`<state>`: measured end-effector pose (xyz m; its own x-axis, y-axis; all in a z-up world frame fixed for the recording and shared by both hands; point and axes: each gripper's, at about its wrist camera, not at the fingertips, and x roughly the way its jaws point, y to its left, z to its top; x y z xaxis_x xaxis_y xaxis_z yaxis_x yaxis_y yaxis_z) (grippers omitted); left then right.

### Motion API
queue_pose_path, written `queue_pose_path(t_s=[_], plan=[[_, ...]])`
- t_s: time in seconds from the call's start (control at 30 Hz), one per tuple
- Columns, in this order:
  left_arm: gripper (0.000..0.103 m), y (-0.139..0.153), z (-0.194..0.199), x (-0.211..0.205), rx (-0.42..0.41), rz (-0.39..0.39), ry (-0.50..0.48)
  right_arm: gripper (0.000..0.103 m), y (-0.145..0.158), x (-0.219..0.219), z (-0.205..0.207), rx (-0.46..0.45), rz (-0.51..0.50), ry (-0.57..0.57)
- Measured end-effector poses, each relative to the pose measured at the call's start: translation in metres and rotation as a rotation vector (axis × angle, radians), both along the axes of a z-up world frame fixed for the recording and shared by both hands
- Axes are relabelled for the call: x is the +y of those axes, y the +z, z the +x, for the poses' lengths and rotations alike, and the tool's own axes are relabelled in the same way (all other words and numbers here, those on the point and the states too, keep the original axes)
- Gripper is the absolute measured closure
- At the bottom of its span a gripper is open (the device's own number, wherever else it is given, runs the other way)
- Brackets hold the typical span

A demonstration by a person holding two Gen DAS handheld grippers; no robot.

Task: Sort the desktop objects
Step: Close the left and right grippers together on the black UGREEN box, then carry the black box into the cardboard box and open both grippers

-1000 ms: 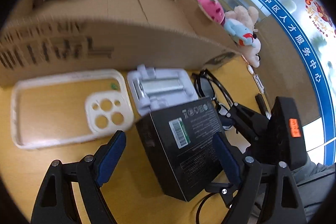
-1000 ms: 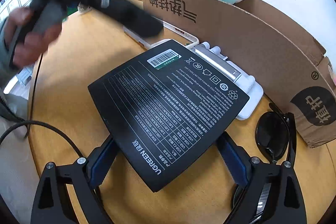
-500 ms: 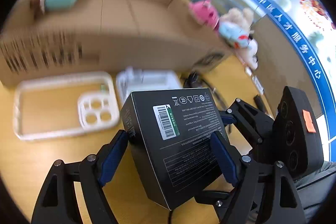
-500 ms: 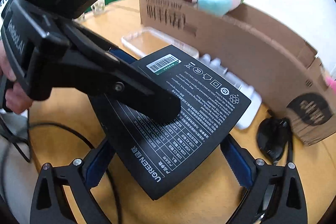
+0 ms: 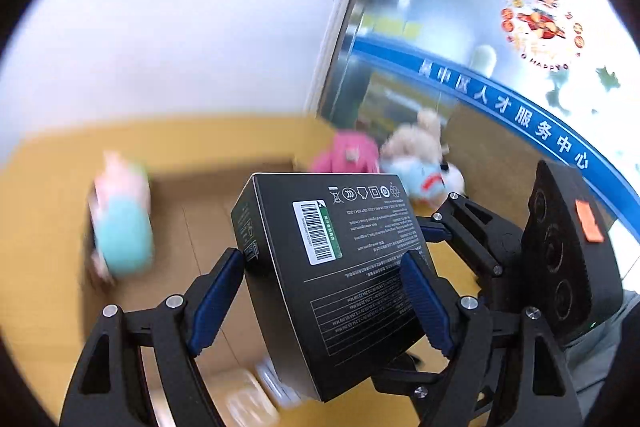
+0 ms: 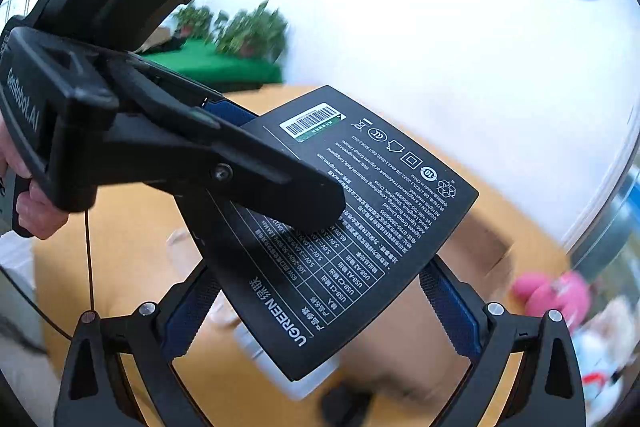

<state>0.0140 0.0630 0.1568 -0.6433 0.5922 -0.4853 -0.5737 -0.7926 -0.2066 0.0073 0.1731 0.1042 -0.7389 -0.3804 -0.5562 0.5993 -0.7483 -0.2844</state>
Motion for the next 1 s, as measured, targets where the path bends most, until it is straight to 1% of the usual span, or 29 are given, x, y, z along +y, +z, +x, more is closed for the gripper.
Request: queue_pose_path(t_s=[0.07, 0.1, 0.17, 0.23, 0.27, 0.33, 0.4, 0.43, 0.47, 0.53, 0.57, 0.67, 0.77, 0.83, 0.9, 0.93, 0.97, 1.0], plan=[[0.023, 0.024, -0.011, 0.001, 0.083, -0.014, 0.007, 0.005, 0.023, 0.002, -0.013, 0.058, -0.005, -0.004], [0.023, 0.035, -0.017, 0.001, 0.116, -0.013, 0.010, 0.005, 0.037, 0.003, -0.020, 0.105, 0.002, -0.005], [0.023, 0.055, -0.032, -0.001, 0.166, -0.006, 0.017, 0.005, 0.054, 0.004, -0.031, 0.161, 0.011, -0.007], [0.023, 0.071, -0.046, 0.000, 0.210, -0.005, 0.027, 0.005, 0.075, 0.009, -0.049, 0.214, -0.003, -0.002], [0.023, 0.078, -0.054, 0.000, 0.230, -0.008, 0.033, 0.005, 0.080, 0.010, -0.056, 0.224, -0.010, 0.000], [0.023, 0.090, -0.072, 0.000, 0.251, -0.006, 0.042, 0.005, 0.094, 0.011, -0.074, 0.257, -0.012, -0.007], [0.023, 0.094, -0.094, -0.006, 0.239, 0.023, 0.048, 0.005, 0.102, 0.010, -0.093, 0.276, -0.005, -0.014], [0.023, 0.094, -0.107, -0.008, 0.228, 0.038, 0.050, 0.005, 0.104, 0.010, -0.105, 0.271, -0.011, -0.014], [0.023, 0.093, -0.117, -0.009, 0.221, 0.048, 0.051, 0.005, 0.105, 0.009, -0.115, 0.264, -0.016, -0.014], [0.023, 0.090, -0.139, -0.012, 0.199, 0.076, 0.055, 0.005, 0.103, 0.010, -0.158, 0.242, -0.018, -0.014], [0.023, 0.089, -0.148, -0.014, 0.186, 0.082, 0.057, 0.005, 0.103, 0.009, -0.171, 0.231, -0.021, -0.013], [0.023, 0.080, -0.173, -0.016, 0.159, 0.083, 0.087, 0.005, 0.102, 0.009, -0.198, 0.191, -0.025, 0.000], [0.023, 0.062, -0.200, -0.018, 0.110, 0.072, 0.125, 0.005, 0.089, 0.009, -0.227, 0.137, -0.025, 0.025], [0.023, 0.043, -0.220, -0.020, 0.057, 0.062, 0.138, 0.005, 0.073, 0.008, -0.248, 0.094, -0.017, 0.037], [0.023, 0.017, -0.241, -0.020, -0.012, 0.043, 0.147, 0.005, 0.053, 0.008, -0.267, 0.047, -0.011, 0.041], [0.023, 0.002, -0.251, -0.019, -0.047, 0.033, 0.155, 0.005, 0.039, 0.008, -0.276, 0.020, -0.004, 0.039], [0.023, -0.012, -0.259, -0.019, -0.082, 0.024, 0.160, 0.005, 0.019, 0.007, -0.288, -0.015, 0.006, 0.034], [0.023, -0.027, -0.268, -0.019, -0.122, 0.011, 0.164, 0.005, 0.008, 0.007, -0.293, -0.036, 0.009, 0.032]])
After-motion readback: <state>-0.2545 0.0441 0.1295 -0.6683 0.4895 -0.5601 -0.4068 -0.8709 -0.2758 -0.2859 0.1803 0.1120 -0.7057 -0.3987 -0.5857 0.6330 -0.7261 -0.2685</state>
